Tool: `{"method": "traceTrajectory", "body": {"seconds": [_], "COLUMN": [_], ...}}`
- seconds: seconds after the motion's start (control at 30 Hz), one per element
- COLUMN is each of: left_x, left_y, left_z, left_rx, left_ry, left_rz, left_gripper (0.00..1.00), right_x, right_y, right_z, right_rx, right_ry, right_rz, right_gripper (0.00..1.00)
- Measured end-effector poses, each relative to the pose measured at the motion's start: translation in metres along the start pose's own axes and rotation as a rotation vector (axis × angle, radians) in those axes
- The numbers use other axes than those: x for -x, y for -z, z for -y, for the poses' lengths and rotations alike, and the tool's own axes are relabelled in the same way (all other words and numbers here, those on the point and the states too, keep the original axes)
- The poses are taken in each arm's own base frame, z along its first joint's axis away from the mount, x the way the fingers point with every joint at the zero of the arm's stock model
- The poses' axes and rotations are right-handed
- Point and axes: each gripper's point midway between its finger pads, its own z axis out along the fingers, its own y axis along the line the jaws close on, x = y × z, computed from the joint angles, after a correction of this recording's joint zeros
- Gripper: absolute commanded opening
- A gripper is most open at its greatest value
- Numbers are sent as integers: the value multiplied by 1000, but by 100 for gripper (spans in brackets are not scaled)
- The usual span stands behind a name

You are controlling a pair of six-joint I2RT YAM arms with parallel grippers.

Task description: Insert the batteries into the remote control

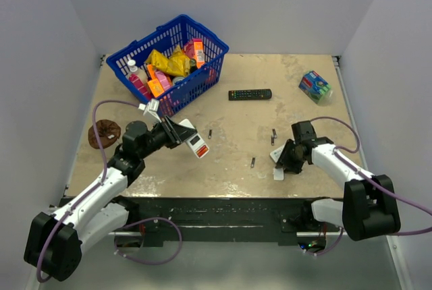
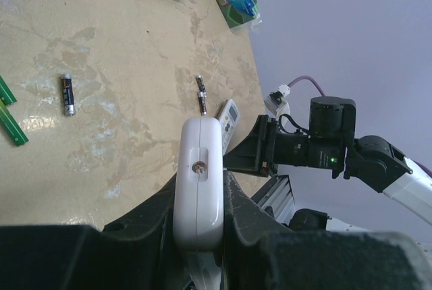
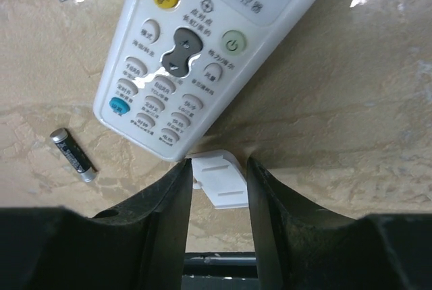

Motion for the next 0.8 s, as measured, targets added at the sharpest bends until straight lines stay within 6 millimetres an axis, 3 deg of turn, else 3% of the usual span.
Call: {"method": "traceTrajectory", "body": {"seconds": [0.47,0.8], "left_x": [-1,-2], "left_y": [-1,-1], "left_z": [1,2], "left_rx": [-4,-6], "left_ry": [10,27], "left_rz": [-9,-12], "left_gripper": [0,0], "right_x": [-34,-42], "right_y": [-2,-2], "right_z": [-31,-32], "right_rx": [91,78], "right_ry": [135,158], "right_rz": [-73,-85], "right_gripper": [31,10]}}
